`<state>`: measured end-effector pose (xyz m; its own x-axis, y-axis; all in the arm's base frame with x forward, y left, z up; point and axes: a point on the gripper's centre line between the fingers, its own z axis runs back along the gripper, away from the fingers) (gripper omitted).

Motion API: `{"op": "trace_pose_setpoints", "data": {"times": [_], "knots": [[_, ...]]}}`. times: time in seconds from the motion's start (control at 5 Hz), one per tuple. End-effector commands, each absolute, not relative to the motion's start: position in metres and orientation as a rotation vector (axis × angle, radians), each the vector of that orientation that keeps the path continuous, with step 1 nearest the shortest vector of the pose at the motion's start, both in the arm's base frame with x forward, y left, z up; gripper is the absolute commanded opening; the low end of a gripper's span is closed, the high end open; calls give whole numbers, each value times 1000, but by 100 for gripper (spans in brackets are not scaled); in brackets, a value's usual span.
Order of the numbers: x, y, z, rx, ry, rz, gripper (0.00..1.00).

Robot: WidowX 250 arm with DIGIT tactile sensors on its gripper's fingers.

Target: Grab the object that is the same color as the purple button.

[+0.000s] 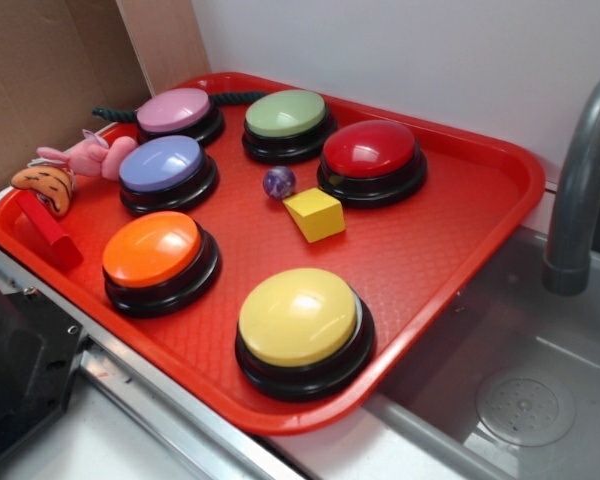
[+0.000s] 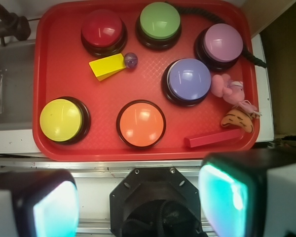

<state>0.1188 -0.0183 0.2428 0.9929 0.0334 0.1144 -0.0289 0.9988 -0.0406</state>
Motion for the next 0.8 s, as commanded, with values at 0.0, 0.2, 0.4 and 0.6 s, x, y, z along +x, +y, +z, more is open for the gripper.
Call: {"op": "trace_pose_setpoints", "data": {"times": [0.0, 0.2, 0.4, 0.6], "knots": [[119, -18, 243, -39, -115, 31, 100], [153, -25, 225, -8, -117, -5, 100], [190, -32, 200, 19, -124, -56, 100], [220, -31, 171, 13, -122, -32, 100]]}}
